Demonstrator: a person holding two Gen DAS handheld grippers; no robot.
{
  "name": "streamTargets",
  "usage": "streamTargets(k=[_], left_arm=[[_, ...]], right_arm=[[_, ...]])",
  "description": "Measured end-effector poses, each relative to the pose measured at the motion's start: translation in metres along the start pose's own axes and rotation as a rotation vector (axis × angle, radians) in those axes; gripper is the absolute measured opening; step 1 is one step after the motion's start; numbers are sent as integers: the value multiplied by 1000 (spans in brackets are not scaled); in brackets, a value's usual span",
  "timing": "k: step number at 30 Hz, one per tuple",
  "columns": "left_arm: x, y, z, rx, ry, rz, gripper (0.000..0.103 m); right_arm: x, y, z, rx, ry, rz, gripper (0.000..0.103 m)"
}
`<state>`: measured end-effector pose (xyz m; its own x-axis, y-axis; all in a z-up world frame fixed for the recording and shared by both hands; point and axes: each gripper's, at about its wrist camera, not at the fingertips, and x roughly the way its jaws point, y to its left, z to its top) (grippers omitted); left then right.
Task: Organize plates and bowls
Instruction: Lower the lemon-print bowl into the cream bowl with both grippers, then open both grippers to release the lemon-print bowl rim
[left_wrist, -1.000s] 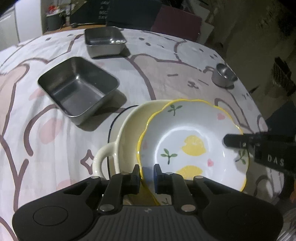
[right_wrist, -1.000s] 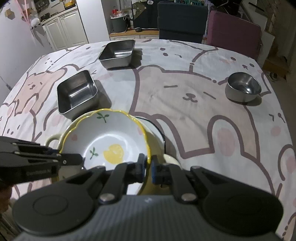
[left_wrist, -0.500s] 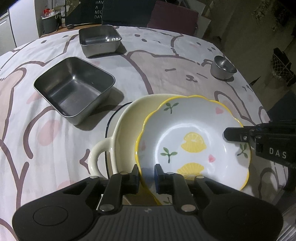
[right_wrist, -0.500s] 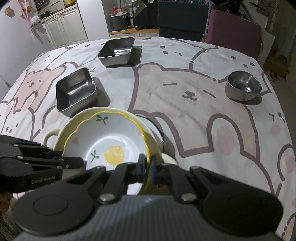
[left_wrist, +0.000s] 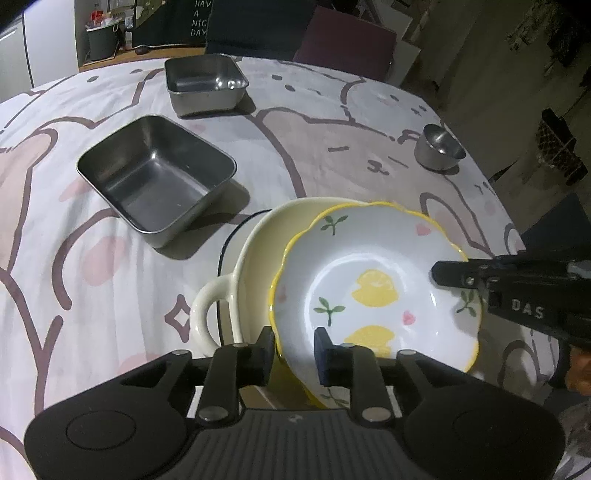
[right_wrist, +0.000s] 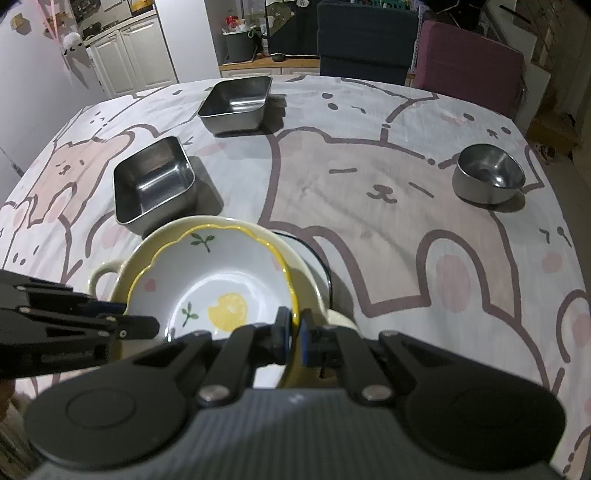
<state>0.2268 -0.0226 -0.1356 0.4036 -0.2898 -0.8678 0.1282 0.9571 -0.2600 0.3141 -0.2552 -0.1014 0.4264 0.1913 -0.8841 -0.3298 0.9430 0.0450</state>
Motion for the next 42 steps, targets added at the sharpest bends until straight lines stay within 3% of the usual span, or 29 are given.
streamTargets(k=[5, 14, 22, 42], left_arm=[[-10, 2, -1, -2, -24, -15, 33], [-25, 2, -1, 0, -66, -54, 36], [-27, 3, -2, 1, -66, -65, 37], [-26, 0, -2, 15, -58, -72, 44]], right_arm=[[2, 0, 2, 1, 4, -4, 6], [12, 0, 6, 24, 26, 4, 7], [29, 1, 12, 45, 78, 5, 10], [37, 1, 13, 38, 112, 23, 15]])
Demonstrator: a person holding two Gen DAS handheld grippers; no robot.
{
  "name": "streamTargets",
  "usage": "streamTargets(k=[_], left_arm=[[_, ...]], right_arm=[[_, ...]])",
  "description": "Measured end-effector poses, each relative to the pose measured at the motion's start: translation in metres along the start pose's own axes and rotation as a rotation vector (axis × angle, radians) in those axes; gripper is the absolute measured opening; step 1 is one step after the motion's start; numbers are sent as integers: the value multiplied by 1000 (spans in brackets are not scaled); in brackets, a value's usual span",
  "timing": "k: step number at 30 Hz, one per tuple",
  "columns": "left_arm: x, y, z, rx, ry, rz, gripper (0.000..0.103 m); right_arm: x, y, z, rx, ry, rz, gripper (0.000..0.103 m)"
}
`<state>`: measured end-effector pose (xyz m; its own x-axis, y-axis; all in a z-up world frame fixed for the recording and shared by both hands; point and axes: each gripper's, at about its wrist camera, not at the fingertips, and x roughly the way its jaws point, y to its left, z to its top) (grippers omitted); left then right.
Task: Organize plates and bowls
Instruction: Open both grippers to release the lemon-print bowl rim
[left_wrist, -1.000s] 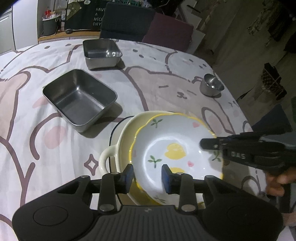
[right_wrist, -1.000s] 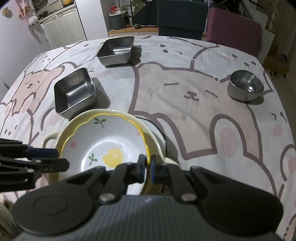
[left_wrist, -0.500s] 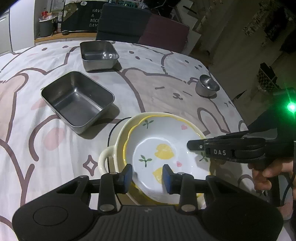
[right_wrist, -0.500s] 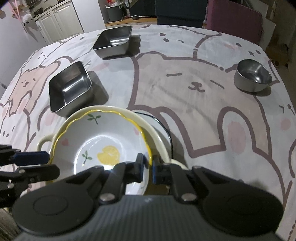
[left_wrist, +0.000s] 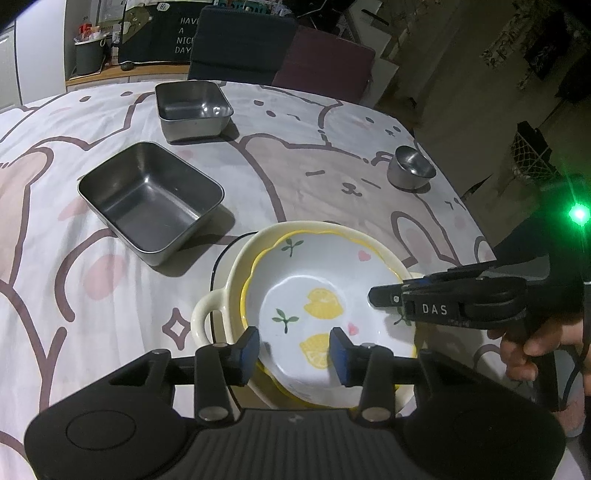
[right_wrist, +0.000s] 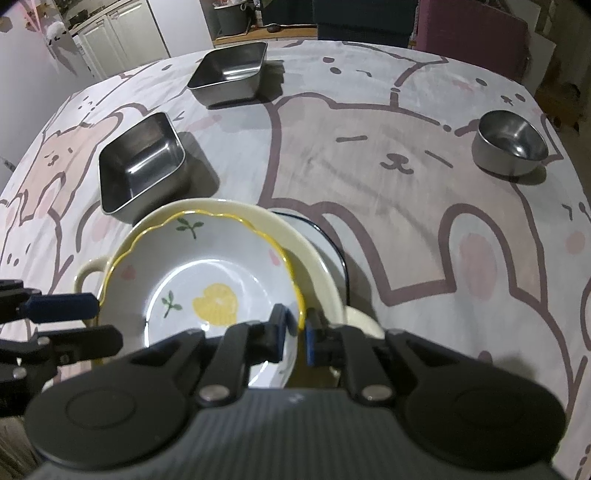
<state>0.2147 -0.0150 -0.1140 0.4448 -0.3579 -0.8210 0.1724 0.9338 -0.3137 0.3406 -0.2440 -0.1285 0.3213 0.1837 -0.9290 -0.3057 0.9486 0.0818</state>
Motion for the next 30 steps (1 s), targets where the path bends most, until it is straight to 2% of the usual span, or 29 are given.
streamTargets(k=[4, 13, 18, 20, 30], left_arm=[[0, -1, 0, 5, 0, -1, 48], [0, -1, 0, 8, -3, -3, 48], [-1, -2, 0, 9, -5, -1, 49], [-2, -1, -1, 9, -5, 0, 49], [-8, -4, -2, 12, -16, -1, 49]], right_arm=[[0, -1, -1, -1, 5, 7, 17], [-2, 3, -5, -24, 14, 20, 27], [-9, 3, -5, -20, -32, 31, 42], [-14, 3, -5, -7, -57, 35, 44], [-27, -2, -11, -9, -59, 41, 49]])
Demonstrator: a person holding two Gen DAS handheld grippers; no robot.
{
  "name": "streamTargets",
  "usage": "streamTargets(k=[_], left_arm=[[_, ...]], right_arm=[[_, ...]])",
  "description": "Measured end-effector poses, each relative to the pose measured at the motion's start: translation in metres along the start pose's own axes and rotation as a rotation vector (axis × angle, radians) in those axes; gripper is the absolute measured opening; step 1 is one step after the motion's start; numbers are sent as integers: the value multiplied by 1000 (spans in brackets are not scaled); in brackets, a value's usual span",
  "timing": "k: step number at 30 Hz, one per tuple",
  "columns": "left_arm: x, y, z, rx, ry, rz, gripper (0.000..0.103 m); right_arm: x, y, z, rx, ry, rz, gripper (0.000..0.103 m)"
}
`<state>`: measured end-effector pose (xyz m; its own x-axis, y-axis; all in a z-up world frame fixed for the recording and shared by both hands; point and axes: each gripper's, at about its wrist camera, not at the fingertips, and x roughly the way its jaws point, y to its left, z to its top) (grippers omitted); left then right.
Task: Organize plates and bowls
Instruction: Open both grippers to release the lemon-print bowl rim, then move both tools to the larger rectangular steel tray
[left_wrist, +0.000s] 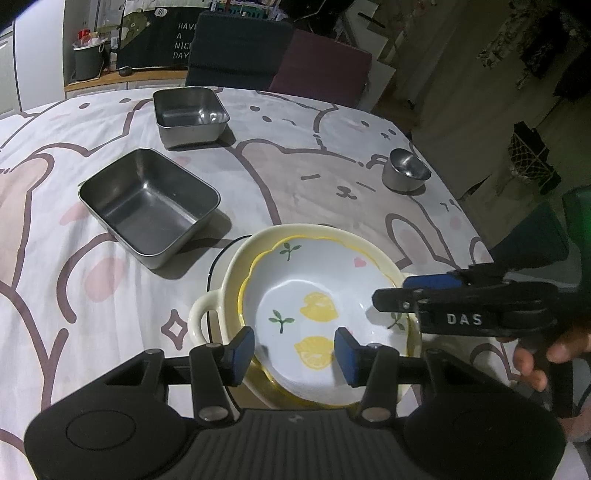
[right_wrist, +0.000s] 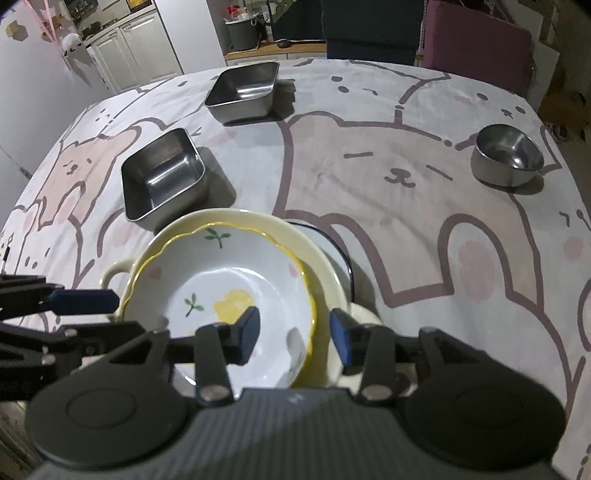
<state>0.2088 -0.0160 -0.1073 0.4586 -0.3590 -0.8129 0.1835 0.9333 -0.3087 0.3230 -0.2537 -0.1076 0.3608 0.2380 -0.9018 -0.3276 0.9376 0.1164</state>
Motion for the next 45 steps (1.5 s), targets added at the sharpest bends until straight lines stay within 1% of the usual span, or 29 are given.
streamTargets(k=[3, 5, 6, 9, 11, 12, 13, 15, 16, 17, 18, 19, 23, 24, 25, 27, 32, 35, 38, 41, 45], left_arm=[[-4, -2, -1, 6, -8, 3, 50], [-7, -3, -3, 10, -17, 4, 59], [-10, -4, -4, 12, -24, 7, 60], [-15, -7, -6, 22, -37, 12, 63], [-20, -7, -8, 25, -48, 14, 70], [-22, -7, -9, 27, -54, 16, 71], [-24, -7, -10, 30, -61, 19, 74], [-28, -7, -12, 33, -74, 30, 78], [-31, -7, -13, 33, -83, 36, 83], [-34, -7, -14, 34, -93, 41, 90], [-36, -6, -15, 36, -101, 46, 93], [-39, -6, -16, 39, -111, 49, 97], [-54, -6, -18, 80, -163, 71, 98], [-60, -5, -18, 91, -187, 75, 99], [-65, -4, -17, 98, -206, 78, 103], [-77, 1, -15, 106, -258, 93, 103], [-95, 27, 5, 70, -344, 161, 103], [-101, 47, 20, 47, -391, 204, 103], [-100, 66, 36, 31, -410, 236, 103], [-91, 86, 52, 16, -408, 267, 103], [-67, 107, 74, 16, -386, 335, 103]], right_arm=[[-9, -2, -6, 5, -16, -3, 52], [-17, -2, -11, 5, -41, -7, 55], [-21, -3, -13, 9, -51, -6, 58], [-33, -6, -19, 20, -79, 1, 62], [-40, -6, -24, 25, -99, -3, 66], [-44, -6, -26, 29, -109, -5, 71], [-48, -6, -29, 30, -120, -6, 73], [-57, -6, -34, 29, -148, -1, 84], [-61, -7, -36, 32, -160, 1, 87], [-65, -8, -38, 35, -169, 3, 94], [-69, -8, -41, 39, -177, 3, 100], [-72, -8, -43, 39, -188, 1, 101], [-84, -7, -51, 32, -226, -7, 102], [-86, -7, -51, 31, -239, -10, 102], [-89, -7, -52, 29, -255, -14, 102], [-94, -5, -52, 30, -286, -18, 102], [-99, 2, -42, 60, -360, 5, 102], [-93, 10, -28, 86, -398, 32, 103], [-80, 19, -10, 116, -423, 54, 103], [-65, 31, 13, 133, -427, 98, 103], [-40, 46, 39, 159, -399, 149, 103]])
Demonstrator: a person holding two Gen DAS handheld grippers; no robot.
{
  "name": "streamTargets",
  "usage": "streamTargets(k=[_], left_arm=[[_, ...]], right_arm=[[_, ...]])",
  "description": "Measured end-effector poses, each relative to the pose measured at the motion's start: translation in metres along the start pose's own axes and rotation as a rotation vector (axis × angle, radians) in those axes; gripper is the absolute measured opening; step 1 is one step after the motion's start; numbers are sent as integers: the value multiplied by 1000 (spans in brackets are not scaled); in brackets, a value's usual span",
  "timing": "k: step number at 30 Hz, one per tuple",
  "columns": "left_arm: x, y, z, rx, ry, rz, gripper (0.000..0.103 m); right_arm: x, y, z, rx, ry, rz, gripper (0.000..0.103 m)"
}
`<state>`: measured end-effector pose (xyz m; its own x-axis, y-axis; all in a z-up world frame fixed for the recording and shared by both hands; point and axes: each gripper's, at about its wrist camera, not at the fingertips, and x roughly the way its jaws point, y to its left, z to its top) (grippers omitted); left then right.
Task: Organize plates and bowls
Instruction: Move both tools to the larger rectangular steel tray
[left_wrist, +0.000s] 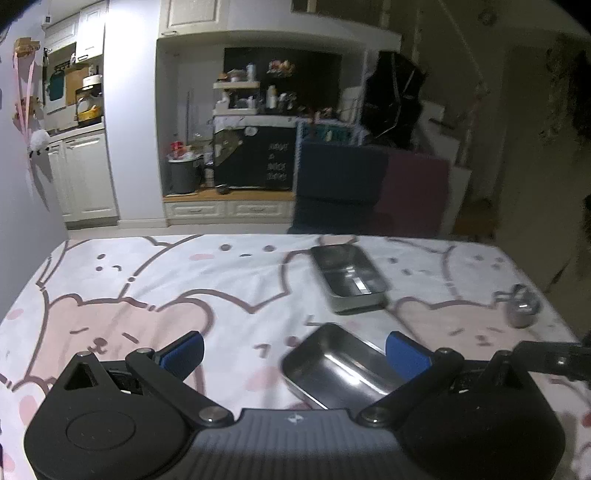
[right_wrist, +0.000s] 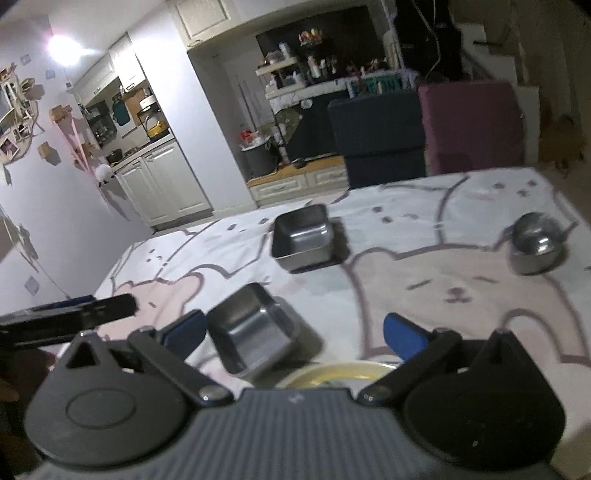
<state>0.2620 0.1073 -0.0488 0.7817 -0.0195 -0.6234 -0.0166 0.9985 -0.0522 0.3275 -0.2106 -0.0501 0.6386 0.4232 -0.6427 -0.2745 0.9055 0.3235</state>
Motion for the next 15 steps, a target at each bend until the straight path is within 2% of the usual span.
streamTargets(k=[3, 9, 15], left_arm=[[28, 4, 4, 29, 45, 29, 103], [85, 6, 2, 98, 139, 95, 103], [122, 10, -5, 128, 207, 135, 103]], right_arm=[[29, 4, 5, 66, 52, 31, 103], [76, -7, 8, 278, 168, 86, 103], [108, -21, 13, 348, 243, 45, 102]])
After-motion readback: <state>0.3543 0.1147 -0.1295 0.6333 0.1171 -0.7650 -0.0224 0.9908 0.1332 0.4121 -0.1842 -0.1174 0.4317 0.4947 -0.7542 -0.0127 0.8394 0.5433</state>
